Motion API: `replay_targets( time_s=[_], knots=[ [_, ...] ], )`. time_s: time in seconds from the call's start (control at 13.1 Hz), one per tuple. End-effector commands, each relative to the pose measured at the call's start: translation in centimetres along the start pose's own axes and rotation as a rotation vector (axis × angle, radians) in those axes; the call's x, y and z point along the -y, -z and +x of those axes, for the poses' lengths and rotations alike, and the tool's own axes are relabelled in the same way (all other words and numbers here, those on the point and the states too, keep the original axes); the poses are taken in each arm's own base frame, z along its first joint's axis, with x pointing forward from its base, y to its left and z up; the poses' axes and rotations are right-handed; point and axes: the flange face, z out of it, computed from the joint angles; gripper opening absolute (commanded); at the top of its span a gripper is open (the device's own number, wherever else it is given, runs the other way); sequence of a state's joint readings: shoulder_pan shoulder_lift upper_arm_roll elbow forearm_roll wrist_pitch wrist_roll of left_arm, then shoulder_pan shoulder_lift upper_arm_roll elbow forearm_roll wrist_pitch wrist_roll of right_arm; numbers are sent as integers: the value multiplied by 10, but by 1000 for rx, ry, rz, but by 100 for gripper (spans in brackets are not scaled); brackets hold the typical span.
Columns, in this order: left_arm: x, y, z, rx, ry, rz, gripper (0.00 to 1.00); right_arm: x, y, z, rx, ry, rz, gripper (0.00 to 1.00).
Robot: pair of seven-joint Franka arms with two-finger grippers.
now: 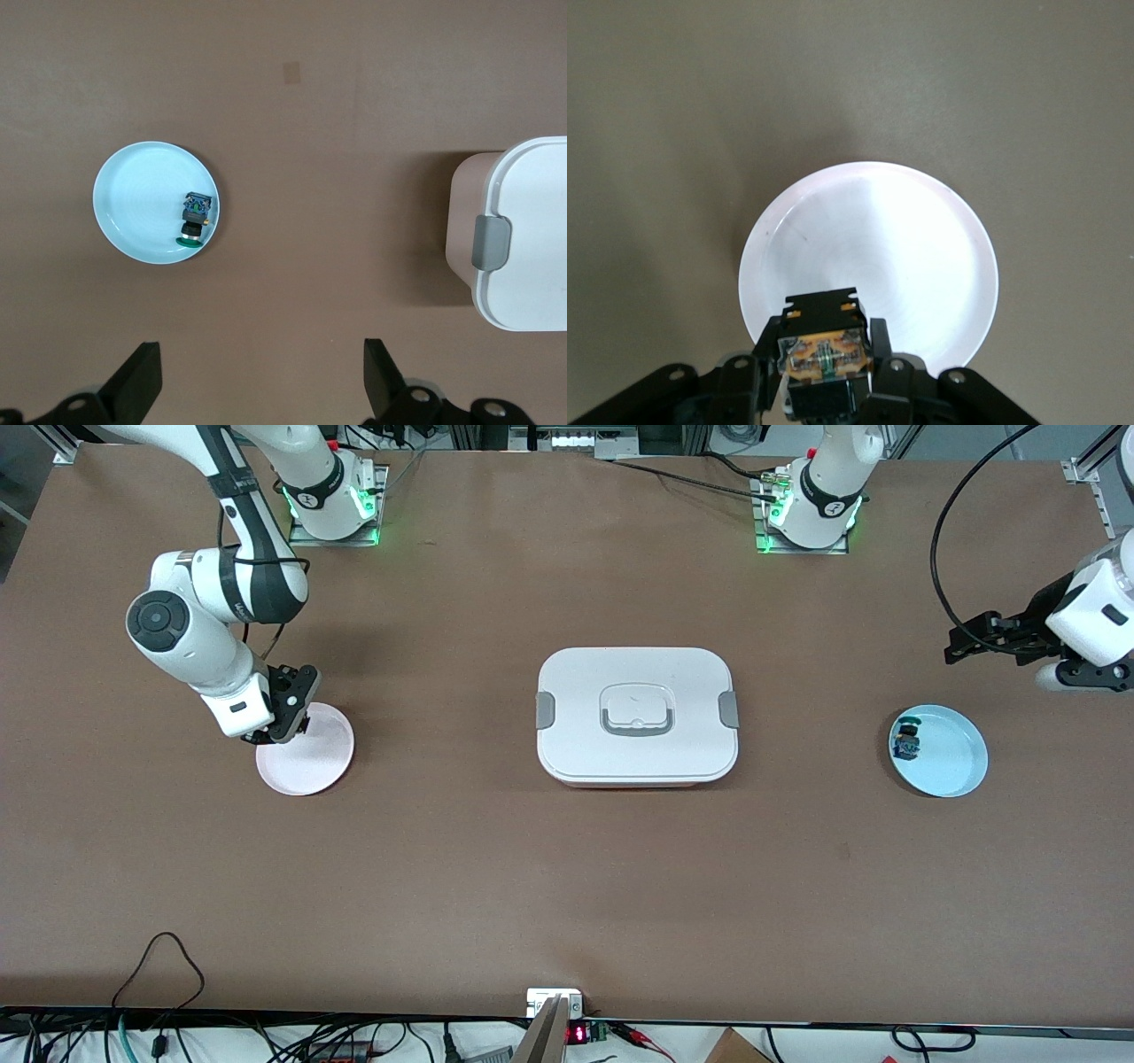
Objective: Transfer orange switch to right arm and place
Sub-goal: 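Lower the orange switch onto the white plate with the right gripper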
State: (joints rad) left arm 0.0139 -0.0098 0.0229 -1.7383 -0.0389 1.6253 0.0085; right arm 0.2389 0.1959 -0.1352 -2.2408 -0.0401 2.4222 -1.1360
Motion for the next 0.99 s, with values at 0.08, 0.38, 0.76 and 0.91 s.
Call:
replay_targets(
  time_s=[0.08,0.38,0.76,0.91],
  knots=[
    [-9,31,-18,-20,23,-11,100,-2,-16,-4,21,73,-26,0],
    [-3,40,-19,-39,25,-13,100,1,-44,-8,24,80,-30,0],
    [0,48,-14,-66,20,-13,100,3,-79,-6,13,101,-61,0],
    [9,44,-9,-63,29,-31,100,3,-83,-6,15,103,-60,0]
  ],
)
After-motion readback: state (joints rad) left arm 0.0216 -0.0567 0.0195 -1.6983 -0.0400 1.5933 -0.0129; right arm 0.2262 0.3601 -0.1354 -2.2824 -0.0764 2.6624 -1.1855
